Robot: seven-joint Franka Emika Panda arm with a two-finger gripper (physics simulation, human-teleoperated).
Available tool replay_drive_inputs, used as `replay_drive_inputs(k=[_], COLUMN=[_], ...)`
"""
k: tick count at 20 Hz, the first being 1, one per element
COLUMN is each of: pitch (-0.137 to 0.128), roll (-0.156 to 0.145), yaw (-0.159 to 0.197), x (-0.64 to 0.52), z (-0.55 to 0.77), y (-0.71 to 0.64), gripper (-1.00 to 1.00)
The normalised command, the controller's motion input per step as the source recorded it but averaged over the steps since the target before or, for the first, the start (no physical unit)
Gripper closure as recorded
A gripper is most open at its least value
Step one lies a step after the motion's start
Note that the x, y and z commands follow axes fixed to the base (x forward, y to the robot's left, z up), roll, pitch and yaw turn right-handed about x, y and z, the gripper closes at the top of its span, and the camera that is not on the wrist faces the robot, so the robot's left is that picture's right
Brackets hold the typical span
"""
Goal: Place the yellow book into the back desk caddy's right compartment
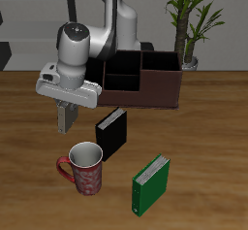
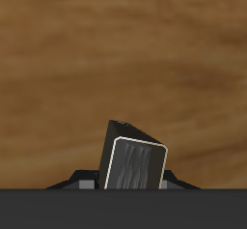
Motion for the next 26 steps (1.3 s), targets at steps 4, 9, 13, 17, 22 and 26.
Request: replay_drive_inputs(k=[4, 9, 13, 17, 22, 26], pitch=[-0.047, -0.084, -0.054, -0.04, -0.029, -0.044], roll=[0.002, 0.02, 0.037, 0.007, -0.037, -0.035], yaw=[0.02, 0.043, 0.047, 0.029, 0.011, 0.023], x=[-0.05, -0.07, -0.14, -0.23, -0.24, -0.45], z=[0.43, 0.7, 0.68, 0.66, 0.51, 0.55], y=[0.07, 0.19, 0.28, 0.21, 0.1, 0.23], gripper=[1.0, 1.0, 1.0, 1.0, 1.0, 1.0])
